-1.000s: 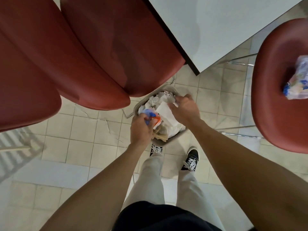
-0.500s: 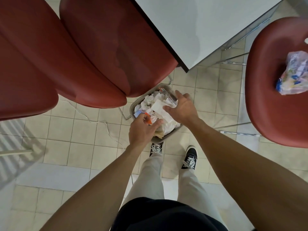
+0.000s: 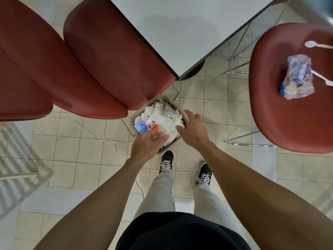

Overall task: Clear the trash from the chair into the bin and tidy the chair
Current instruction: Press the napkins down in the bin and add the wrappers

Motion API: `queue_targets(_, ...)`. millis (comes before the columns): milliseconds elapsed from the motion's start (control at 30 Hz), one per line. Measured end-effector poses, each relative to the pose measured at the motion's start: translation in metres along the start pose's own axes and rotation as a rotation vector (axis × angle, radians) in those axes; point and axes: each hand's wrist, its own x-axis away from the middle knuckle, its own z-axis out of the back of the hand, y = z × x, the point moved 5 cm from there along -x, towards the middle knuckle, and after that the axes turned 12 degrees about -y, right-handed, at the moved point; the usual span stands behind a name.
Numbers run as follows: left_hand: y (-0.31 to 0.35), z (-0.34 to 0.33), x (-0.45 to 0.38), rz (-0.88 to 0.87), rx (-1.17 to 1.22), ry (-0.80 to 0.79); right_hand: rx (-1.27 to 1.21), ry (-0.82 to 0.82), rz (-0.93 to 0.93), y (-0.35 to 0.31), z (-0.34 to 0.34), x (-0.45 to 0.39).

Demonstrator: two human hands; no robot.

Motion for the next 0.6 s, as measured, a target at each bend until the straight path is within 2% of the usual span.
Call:
queue_targets(367,0.087,-0.04,0.031,-0.115,-0.111,0.068,-0.04,0.065,0.059,0.043,0.069,0.058)
queue_targets(600,0.159,-0.108,0.042,-0.193,-0.118,0.067,-0.02,0.148,0.0,0.127,0.127,0.101)
